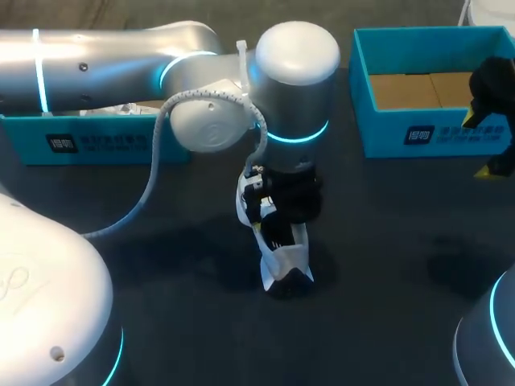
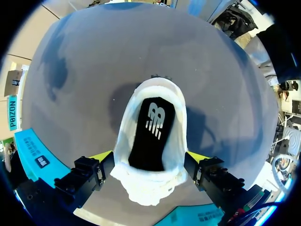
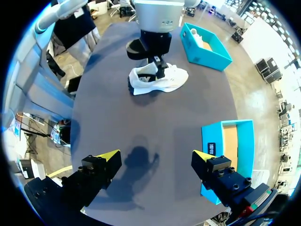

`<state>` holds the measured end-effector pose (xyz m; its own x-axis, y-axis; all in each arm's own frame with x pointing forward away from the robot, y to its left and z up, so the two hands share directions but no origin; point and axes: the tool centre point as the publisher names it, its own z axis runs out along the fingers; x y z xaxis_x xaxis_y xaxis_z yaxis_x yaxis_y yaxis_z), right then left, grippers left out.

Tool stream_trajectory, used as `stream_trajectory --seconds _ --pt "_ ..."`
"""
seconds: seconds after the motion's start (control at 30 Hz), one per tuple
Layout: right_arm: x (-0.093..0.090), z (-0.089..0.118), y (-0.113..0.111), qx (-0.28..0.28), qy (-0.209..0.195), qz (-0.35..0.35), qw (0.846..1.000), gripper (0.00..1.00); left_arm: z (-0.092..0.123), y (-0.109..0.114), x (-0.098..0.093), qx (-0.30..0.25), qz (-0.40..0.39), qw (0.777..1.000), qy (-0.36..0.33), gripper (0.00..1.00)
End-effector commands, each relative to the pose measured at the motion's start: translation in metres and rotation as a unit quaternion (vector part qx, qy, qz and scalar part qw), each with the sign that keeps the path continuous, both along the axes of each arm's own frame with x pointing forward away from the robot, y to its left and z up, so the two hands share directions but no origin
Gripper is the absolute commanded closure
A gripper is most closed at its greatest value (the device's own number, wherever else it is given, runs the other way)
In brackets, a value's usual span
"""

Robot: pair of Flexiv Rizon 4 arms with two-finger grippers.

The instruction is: Take the shoe out of the shoebox, open the shoe tongue, remove and reinsert the insole, then place the shoe into the shoebox

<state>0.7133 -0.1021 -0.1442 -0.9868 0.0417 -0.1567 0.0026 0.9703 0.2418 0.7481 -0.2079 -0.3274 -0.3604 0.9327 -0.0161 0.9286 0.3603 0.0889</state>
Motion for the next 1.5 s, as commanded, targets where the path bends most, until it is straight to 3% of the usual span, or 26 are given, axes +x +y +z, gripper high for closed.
stream_trajectory --seconds 0.03,0.27,0.3,0.37,0.4,0.47,0.57,0.63,1.33,1.5 --pt "0.000 0.000 0.000 0.000 0.000 0.000 1.000 0.00 0.015 0.011 0.002 -0.004 -0.011 1.000 0.012 0.00" --pt "0.000 0.000 0.000 0.000 0.000 0.000 1.000 0.00 0.048 0.020 0.011 -0.001 -0.013 1.000 -0.011 0.00" --pt "0.000 0.000 0.000 0.000 0.000 0.000 1.000 0.00 0.050 0.021 0.014 0.001 -0.011 1.000 -0.016 0.07" --pt "0.000 0.000 0.000 0.000 0.000 0.000 1.000 0.00 0.054 0.023 0.020 0.008 -0.007 1.000 -0.024 0.07" --pt "0.000 0.000 0.000 0.000 0.000 0.000 1.000 0.00 0.055 0.024 0.023 0.009 -0.007 1.000 -0.026 0.19" --pt "0.000 0.000 0.000 0.000 0.000 0.000 1.000 0.00 0.056 0.024 0.026 0.011 -0.006 1.000 -0.027 0.25" --pt "0.000 0.000 0.000 0.000 0.000 0.000 1.000 0.00 0.055 0.022 0.030 0.012 -0.005 1.000 -0.027 0.53" --pt "0.000 0.000 0.000 0.000 0.000 0.000 1.000 0.00 0.052 0.020 0.031 0.013 -0.005 1.000 -0.026 0.56" --pt "0.000 0.000 0.000 0.000 0.000 0.000 1.000 0.00 -0.001 0.012 0.015 0.007 0.007 1.000 0.020 0.55" --pt "0.000 0.000 0.000 0.000 0.000 0.000 1.000 0.00 0.000 0.010 0.012 0.007 0.009 1.000 0.021 0.53"
